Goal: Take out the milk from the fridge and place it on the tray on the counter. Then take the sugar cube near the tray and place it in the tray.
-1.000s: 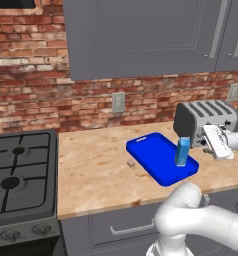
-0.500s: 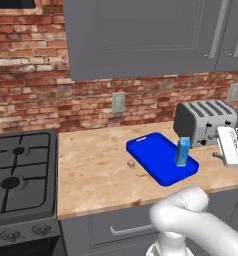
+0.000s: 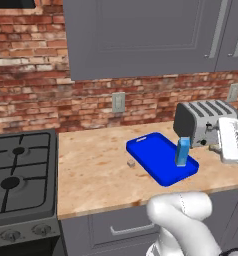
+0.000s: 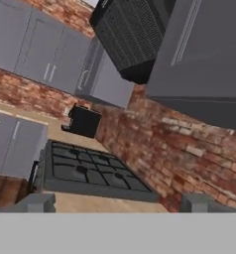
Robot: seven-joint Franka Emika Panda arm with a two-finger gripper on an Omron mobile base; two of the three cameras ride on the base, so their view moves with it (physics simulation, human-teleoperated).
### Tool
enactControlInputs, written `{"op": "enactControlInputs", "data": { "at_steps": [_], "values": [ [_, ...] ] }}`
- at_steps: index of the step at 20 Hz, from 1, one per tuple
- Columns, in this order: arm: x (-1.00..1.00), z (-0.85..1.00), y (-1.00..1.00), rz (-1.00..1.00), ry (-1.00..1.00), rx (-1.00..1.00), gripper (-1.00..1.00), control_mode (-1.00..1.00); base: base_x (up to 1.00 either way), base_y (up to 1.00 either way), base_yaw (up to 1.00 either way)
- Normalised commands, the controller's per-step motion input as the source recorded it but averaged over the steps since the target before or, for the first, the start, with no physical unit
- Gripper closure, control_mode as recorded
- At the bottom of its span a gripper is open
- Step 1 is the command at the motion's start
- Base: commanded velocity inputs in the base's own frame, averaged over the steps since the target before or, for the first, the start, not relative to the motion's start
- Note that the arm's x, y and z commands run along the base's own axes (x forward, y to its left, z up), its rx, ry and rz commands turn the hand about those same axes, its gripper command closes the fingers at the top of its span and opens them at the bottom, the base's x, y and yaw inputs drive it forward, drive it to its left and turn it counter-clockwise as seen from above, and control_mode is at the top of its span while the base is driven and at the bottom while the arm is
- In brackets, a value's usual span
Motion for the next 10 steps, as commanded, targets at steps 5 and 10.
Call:
{"op": "enactControlInputs", "data": {
  "at_steps": [5,10],
  "values": [
    [-0.44,0.19,1.00,-0.16,0.00,-0.28,-1.00,-1.00,0.00,0.00,0.00],
    [-0.28,0.06,1.00,-0.17,-0.02,-0.44,-1.00,-1.00,0.00,0.00,0.00]
  ]
}}
